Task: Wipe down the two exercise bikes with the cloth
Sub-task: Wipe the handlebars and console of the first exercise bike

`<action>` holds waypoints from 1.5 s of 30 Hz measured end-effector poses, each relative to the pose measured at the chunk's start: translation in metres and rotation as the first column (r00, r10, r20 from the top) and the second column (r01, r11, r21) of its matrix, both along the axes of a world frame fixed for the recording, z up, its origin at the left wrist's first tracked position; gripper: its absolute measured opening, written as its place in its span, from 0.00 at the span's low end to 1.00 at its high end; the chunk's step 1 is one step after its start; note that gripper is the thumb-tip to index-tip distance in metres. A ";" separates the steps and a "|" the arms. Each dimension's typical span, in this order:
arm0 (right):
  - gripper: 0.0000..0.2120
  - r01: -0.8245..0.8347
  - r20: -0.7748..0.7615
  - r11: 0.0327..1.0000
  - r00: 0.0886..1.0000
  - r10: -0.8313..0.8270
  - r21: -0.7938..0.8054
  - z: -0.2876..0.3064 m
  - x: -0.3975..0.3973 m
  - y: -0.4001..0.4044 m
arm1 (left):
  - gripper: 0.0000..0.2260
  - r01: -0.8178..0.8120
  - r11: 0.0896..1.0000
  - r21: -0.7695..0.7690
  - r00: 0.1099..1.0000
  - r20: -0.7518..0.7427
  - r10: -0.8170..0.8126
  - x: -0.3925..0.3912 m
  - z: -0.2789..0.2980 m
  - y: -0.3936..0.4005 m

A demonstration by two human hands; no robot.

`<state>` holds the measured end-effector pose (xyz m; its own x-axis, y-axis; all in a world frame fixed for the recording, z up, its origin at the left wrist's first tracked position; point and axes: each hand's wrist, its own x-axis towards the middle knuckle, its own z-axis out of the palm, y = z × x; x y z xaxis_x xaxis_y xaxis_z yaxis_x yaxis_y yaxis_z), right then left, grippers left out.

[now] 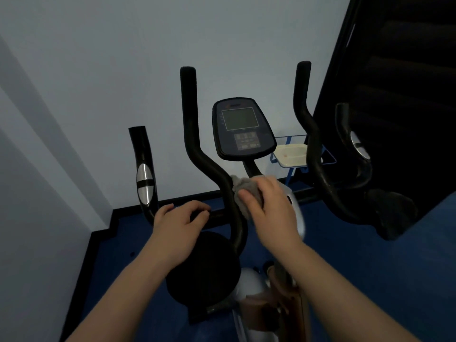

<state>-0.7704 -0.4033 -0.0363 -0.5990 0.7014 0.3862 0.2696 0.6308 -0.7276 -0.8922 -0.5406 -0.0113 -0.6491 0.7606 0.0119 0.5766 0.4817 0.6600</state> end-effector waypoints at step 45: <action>0.15 -0.167 -0.050 0.986 0.985 0.167 0.012 0.063 -0.058 0.028 | 0.09 0.027 1.000 -0.003 0.997 -0.067 -0.027 -0.009 -0.010 0.002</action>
